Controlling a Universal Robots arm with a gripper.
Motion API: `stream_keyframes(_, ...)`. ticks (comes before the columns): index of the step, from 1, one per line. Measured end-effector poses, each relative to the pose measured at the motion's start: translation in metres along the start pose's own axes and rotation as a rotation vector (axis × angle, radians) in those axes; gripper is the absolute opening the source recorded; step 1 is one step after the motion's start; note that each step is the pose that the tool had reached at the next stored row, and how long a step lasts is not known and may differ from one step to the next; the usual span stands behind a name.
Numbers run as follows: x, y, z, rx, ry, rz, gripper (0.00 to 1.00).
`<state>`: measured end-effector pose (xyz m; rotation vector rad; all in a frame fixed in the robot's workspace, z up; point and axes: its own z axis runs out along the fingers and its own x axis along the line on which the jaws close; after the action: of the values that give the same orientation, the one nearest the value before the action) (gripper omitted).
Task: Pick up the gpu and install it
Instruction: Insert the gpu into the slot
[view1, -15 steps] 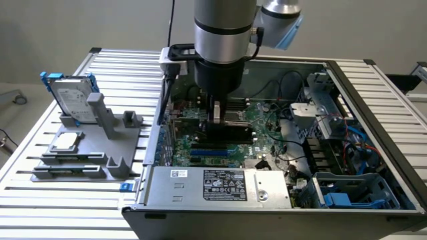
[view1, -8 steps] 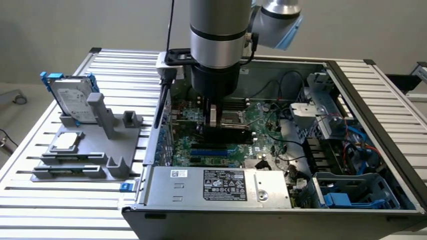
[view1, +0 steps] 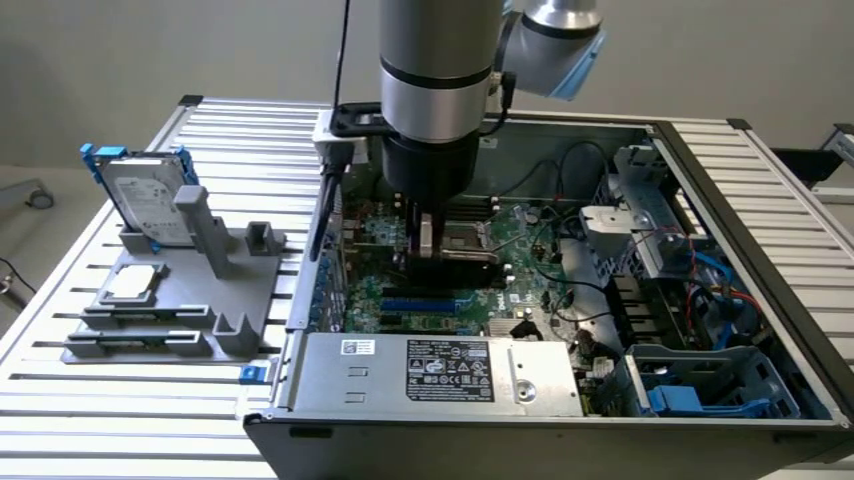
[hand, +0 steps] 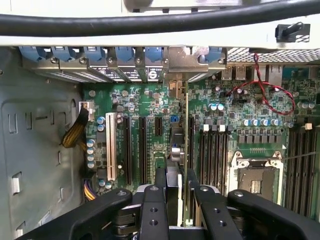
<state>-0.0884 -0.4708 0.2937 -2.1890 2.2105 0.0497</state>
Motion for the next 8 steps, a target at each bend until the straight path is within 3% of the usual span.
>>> stream_keyframes(4,0.0003,0.0,0.0065,-0.0008,0.0006,-0.003,0.27)
stream_keyframes(8,0.0005,0.0,0.0113,-0.0056,0.0012,-0.011,0.27)
